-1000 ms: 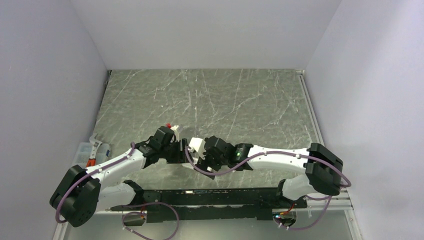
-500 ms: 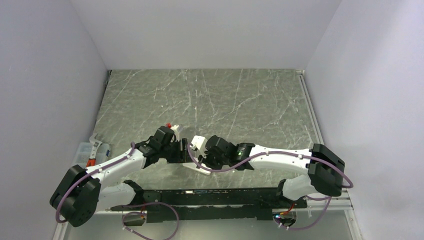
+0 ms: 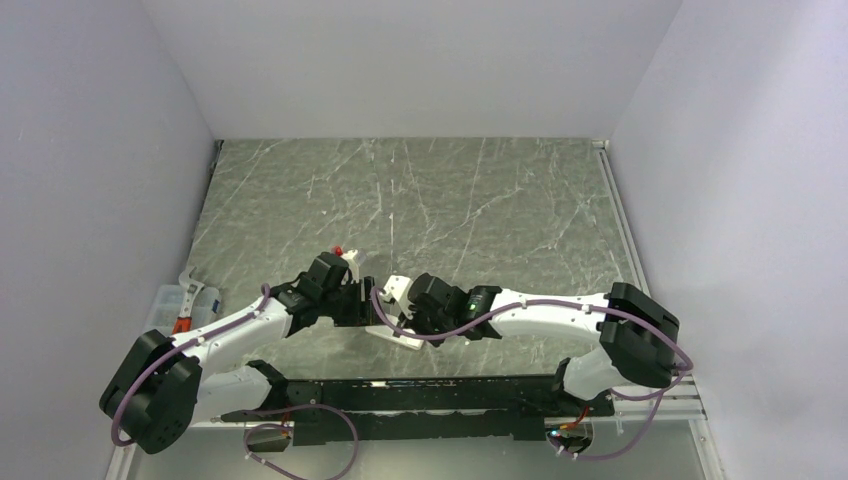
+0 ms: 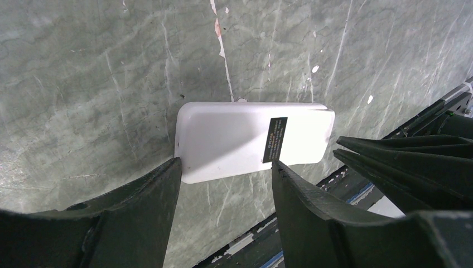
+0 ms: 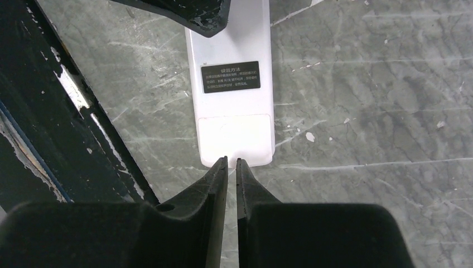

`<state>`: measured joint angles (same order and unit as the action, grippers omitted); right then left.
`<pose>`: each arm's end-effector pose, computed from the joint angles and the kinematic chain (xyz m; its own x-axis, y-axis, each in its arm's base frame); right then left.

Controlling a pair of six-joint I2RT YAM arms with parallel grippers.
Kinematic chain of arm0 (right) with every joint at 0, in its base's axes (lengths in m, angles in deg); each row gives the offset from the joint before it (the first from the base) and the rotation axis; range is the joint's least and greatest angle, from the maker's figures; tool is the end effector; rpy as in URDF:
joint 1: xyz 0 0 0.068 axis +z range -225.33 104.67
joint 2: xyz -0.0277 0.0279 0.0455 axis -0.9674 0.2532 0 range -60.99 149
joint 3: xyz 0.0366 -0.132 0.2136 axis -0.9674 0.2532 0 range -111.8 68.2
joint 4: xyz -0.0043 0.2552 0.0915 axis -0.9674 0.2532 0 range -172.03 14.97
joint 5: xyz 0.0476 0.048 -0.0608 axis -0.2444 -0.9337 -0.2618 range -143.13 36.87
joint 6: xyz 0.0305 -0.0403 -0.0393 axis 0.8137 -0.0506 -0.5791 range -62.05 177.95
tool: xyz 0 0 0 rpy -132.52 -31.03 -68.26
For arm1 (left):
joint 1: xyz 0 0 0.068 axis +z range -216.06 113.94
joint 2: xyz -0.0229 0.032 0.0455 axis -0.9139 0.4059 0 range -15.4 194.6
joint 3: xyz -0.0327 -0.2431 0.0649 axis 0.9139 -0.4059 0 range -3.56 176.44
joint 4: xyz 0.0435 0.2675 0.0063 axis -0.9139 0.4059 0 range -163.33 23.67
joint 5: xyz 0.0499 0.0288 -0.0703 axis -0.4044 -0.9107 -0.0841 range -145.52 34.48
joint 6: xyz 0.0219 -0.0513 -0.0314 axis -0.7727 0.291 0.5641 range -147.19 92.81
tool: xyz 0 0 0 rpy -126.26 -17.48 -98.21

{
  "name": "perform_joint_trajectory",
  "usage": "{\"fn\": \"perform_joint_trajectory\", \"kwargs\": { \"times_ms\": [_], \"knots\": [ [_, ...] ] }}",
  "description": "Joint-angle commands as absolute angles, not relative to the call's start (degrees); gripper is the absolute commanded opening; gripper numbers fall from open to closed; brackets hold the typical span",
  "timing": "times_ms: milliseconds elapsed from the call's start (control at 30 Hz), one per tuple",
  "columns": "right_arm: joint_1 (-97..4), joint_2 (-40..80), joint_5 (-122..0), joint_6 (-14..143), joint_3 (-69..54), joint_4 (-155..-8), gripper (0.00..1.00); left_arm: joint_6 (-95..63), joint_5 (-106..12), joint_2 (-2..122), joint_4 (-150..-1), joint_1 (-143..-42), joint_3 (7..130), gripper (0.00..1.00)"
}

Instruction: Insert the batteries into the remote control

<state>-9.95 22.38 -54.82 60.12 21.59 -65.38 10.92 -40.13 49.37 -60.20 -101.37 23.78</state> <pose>0.1262 0.2787 0.1521 -0.3689 -0.7143 -0.5947 -0.9027 0.4277 0.0463 0.1820 -0.1450 0.1329 -0.9247 -0.0740 -0.3734 0.1579 0.8179 -0.5533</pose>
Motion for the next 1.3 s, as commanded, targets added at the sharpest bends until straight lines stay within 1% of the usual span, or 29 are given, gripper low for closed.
{"fn": "perform_joint_trajectory", "kwargs": {
  "times_ms": [0, 533, 833, 1267],
  "knots": [
    [-10.38, 22.33, -55.48, 61.72, 21.7, -65.64, 0.13, 10.37, -38.3, 49.33, -61.42, -101.39, 23.66, 0.65],
    [-11.17, 23.2, -55.92, 63.48, 22.28, -65.36, 0.14, 10.44, -37.88, 50.09, -62.08, -101.38, 23.49, 0.65],
    [-11.93, 24.23, -57.22, 64.36, 22.83, -67.31, 0.16, 10.52, -38.01, 49.81, -61.9, -101.39, 23.34, 0.65],
    [-13.01, 25.56, -60.36, 65.56, 24.78, -72.18, 0.16, 10.49, -37.95, 49.29, -61.46, -101.39, 23.34, 0.65]
  ]
}}
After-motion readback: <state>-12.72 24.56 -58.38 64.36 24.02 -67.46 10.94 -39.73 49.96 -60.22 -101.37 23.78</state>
